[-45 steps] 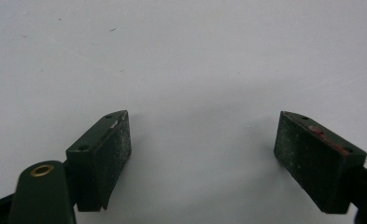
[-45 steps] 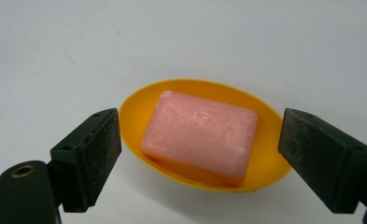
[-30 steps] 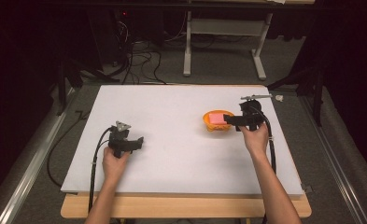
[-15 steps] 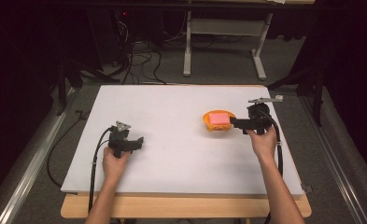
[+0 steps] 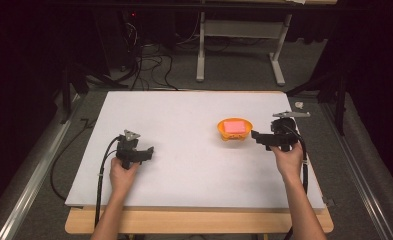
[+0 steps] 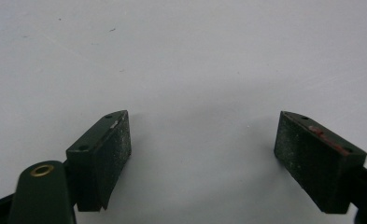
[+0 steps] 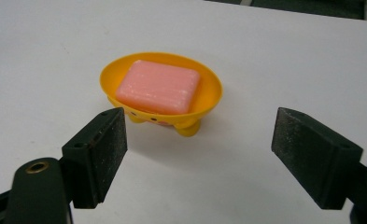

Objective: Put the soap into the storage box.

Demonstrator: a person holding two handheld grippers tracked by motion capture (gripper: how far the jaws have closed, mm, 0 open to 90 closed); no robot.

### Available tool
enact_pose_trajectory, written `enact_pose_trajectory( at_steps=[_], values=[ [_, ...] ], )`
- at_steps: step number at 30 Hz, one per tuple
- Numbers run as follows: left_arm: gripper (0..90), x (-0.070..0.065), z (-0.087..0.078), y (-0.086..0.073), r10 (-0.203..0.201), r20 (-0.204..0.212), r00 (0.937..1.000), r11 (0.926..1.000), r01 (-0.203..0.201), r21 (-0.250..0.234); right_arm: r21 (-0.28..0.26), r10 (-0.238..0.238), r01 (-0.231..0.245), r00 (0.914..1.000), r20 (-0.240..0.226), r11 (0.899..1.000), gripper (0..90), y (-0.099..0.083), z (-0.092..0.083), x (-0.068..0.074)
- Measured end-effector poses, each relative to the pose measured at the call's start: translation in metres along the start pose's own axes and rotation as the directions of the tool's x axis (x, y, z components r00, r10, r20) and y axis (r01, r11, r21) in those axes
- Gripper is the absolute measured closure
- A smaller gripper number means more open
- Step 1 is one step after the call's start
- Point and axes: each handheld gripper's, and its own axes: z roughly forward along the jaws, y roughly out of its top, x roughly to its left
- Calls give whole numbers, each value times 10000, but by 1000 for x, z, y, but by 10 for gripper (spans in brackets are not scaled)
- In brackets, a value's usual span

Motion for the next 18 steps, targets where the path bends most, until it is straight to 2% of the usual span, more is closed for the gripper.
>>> enact_pose_trajectory(
  at_steps=[10,18],
  values=[
    [192,0,0,0,-8,1,10000,10000,8,-2,-198,173,-176,9998,-133,9997,197,-18,-13,-5],
    [192,0,0,0,-6,1,10000,10000,6,-2,-199,160,-167,9993,-350,9997,198,-32,-15,-4]
  ],
)
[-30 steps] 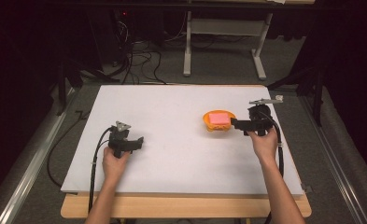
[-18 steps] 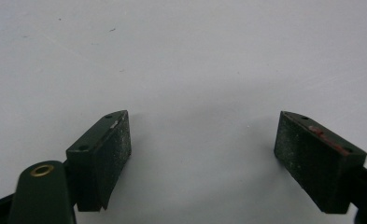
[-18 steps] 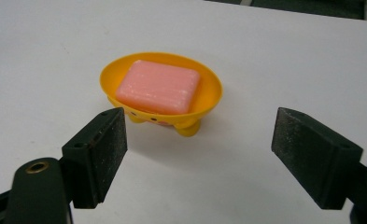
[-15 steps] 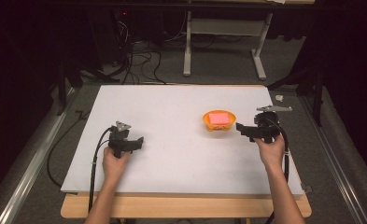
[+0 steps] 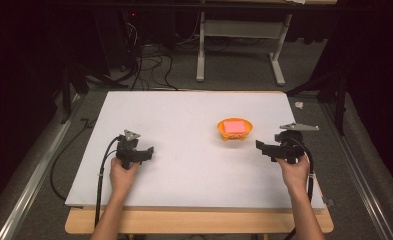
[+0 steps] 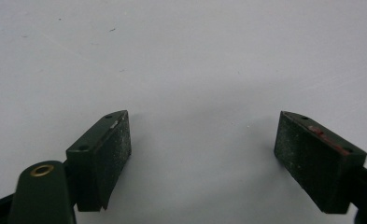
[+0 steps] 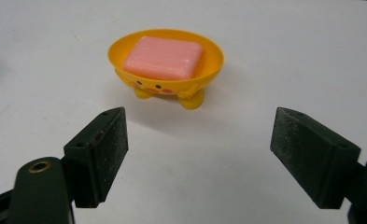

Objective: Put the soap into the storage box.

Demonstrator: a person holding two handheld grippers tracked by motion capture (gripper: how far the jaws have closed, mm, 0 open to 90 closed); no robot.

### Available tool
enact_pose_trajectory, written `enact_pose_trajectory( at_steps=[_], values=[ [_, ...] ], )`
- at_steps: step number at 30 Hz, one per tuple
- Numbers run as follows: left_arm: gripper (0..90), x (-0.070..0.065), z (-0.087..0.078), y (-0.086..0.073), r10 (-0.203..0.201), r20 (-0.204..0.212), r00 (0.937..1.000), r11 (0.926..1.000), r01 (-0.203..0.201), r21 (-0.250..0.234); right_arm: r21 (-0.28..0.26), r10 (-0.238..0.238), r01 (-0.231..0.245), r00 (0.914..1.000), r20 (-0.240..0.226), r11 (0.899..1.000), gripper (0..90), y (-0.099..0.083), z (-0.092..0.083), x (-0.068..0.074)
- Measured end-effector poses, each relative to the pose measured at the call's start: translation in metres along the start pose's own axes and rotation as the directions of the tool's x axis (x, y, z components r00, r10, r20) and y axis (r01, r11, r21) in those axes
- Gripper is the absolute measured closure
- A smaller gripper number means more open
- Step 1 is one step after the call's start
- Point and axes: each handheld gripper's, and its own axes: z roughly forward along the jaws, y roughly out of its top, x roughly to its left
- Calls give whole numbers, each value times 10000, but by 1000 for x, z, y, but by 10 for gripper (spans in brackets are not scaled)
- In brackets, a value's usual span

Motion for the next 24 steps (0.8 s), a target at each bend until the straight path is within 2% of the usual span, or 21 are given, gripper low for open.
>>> enact_pose_trajectory(
  at_steps=[15,24],
  values=[
    [192,0,0,0,-2,0,10000,10000,2,0,86,223,-220,9989,-419,9997,203,-23,7,4],
    [192,0,0,0,-7,-7,10000,10000,7,-12,232,365,-355,9983,-462,9991,204,-35,18,7]
  ],
)
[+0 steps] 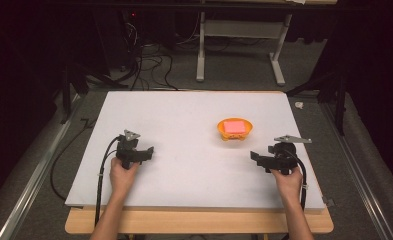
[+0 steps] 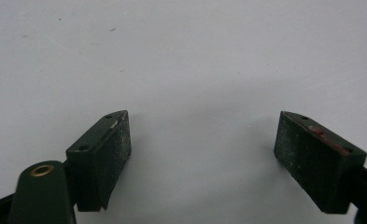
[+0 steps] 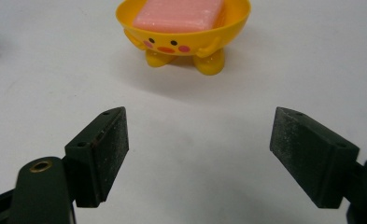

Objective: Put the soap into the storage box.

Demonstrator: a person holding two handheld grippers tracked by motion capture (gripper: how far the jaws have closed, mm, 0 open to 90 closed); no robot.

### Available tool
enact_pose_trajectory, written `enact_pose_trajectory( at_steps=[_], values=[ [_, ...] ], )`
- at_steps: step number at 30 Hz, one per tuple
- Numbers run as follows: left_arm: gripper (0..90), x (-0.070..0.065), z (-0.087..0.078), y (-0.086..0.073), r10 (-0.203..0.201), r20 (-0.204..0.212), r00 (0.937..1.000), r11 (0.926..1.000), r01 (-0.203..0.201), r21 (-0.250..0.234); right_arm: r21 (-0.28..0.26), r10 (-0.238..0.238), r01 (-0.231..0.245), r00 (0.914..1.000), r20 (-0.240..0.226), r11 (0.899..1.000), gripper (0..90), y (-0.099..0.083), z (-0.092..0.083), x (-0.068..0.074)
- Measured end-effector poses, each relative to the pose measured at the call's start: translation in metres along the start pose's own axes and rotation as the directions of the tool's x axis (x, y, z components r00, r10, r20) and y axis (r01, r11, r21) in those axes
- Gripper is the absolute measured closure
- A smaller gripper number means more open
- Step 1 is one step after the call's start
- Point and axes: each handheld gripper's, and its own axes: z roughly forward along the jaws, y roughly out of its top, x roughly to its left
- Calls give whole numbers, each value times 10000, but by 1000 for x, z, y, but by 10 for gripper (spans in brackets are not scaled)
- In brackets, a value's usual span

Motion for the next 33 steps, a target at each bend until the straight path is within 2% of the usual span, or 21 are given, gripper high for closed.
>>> enact_pose_trajectory(
  at_steps=[8,11,19,26,33],
  values=[
    [192,0,0,0,3,-1,10000,10000,-3,2,188,-152,153,9999,-68,9997,203,-7,13,4],
    [192,0,0,0,4,-1,10000,10000,-4,3,294,-234,233,9997,46,9993,203,-11,19,6],
    [192,0,0,0,0,-2,10000,10000,0,-1,726,-777,722,9941,753,9947,202,-19,39,12],
    [192,0,0,0,4,8,10000,10000,-4,16,877,-1336,1225,9819,1345,9886,196,-26,51,16],
    [192,0,0,0,10,0,10000,10000,-10,13,728,-1422,1330,9798,1404,9884,191,-28,51,17]
  ],
)
